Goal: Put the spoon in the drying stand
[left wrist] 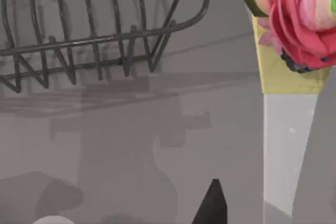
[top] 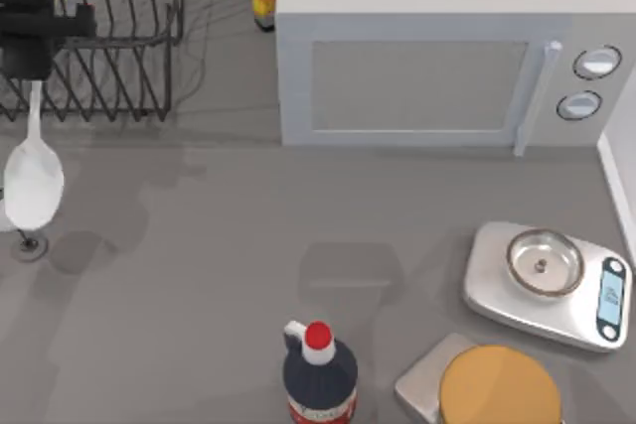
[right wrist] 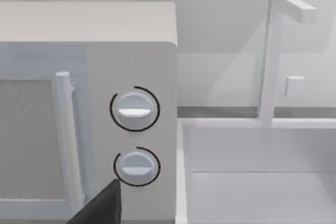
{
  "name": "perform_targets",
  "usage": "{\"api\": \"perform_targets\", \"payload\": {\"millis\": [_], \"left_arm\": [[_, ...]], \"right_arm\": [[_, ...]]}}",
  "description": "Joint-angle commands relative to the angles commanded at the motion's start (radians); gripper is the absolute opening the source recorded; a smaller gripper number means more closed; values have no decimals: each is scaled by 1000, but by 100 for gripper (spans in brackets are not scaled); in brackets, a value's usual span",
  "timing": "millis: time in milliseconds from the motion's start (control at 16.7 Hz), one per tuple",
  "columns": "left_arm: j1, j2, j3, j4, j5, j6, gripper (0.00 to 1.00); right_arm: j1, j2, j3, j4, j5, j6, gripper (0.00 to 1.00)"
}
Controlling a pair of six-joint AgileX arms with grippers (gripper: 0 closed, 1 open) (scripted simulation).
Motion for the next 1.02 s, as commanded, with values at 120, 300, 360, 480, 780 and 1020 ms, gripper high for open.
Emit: {"api": "perform_targets", "payload": {"millis": [120,300,360,480,780,1020], "left_arm": [[98,-74,-50,185,27,17,0],[233,-186,-112,425,67,39,0],[272,-221,-127,487,78,44,0],[336,-280,-149,579,98,51,0],[380,-322,-164,637,111,55,0],[375,-306,-159,648,108,56,0]], "right_arm": [[0,0,0,0,0,0,100],[0,0,0,0,0,0,100],[0,0,0,0,0,0,100],[0,0,0,0,0,0,100],[0,0,0,0,0,0,100],[0,0,0,0,0,0,100]]}}
